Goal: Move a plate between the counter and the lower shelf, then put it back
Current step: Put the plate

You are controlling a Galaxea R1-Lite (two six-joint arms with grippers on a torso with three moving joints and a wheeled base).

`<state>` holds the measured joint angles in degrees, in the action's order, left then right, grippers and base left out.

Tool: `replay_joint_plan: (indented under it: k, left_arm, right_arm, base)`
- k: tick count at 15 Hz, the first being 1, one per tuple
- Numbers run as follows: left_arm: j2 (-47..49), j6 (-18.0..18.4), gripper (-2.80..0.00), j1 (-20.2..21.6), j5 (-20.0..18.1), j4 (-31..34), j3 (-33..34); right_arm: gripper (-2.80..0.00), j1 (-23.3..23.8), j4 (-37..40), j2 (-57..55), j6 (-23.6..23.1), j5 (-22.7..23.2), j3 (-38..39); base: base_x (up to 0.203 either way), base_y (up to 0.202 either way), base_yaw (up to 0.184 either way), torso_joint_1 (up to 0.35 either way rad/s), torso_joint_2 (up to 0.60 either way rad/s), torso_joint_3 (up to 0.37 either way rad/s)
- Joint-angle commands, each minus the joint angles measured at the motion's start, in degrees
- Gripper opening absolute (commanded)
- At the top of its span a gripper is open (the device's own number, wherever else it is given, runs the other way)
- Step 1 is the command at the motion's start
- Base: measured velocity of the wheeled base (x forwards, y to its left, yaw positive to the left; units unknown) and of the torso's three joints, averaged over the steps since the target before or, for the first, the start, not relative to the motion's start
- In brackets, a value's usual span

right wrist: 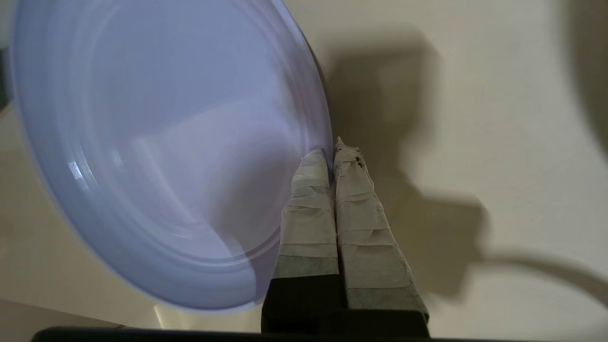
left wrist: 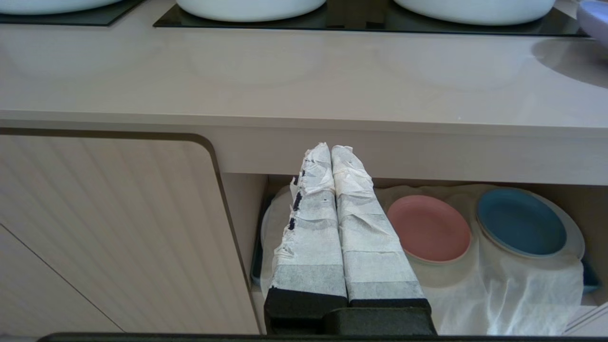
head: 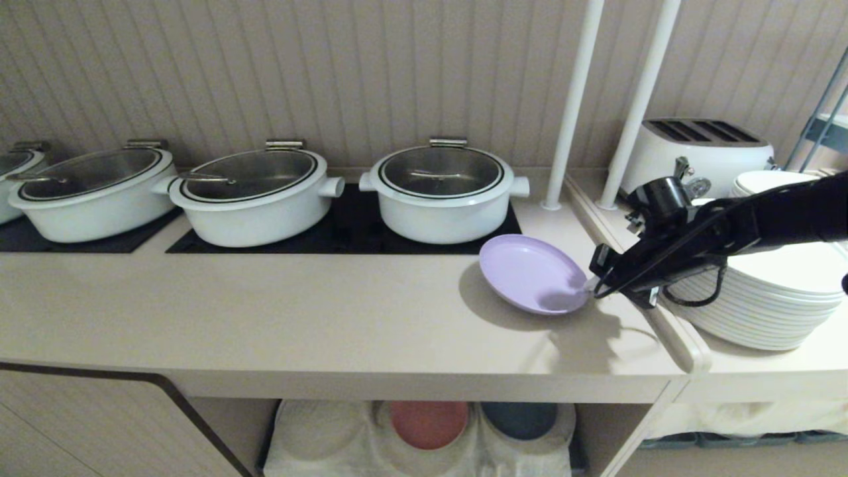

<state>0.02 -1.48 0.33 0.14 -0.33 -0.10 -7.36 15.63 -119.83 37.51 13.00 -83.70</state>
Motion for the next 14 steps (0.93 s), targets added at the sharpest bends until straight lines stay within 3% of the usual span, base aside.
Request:
replay_joint_plan:
  k: [1, 7, 11, 14]
  left_arm:
    - [0.06, -0.02, -2.8, 0.02, 0.04, -0.02, 0.01]
    - [0.06, -0.02, -2.8, 0.02, 0.04, -0.02, 0.01]
    - [0.06, -0.02, -2.8, 0.02, 0.04, -0.1, 0.01]
    - [0.06, -0.02, -2.8, 0.02, 0.04, -0.07, 0.01]
  right_arm:
    - [-2.8, 0.42, 0.1, 1.63, -0.06, 0.14, -0.07]
    - [-2.8, 0.42, 3.66, 4.2, -2.85, 0.19, 0.53]
    - [-2.8, 0.42, 8.45, 5.9, -9.31, 0.19, 2.2]
    - [-2.8, 0.33, 8.45, 5.71, -9.64, 0.19, 3.02]
  base:
    - [0.0, 0.0, 0.0, 0.0, 0.0, 0.0]
    - [0.0, 0.0, 0.0, 0.0, 0.0, 0.0]
    - [0.0, 0.0, 0.0, 0.0, 0.0, 0.0]
    - [0.0, 0.0, 0.0, 0.0, 0.0, 0.0]
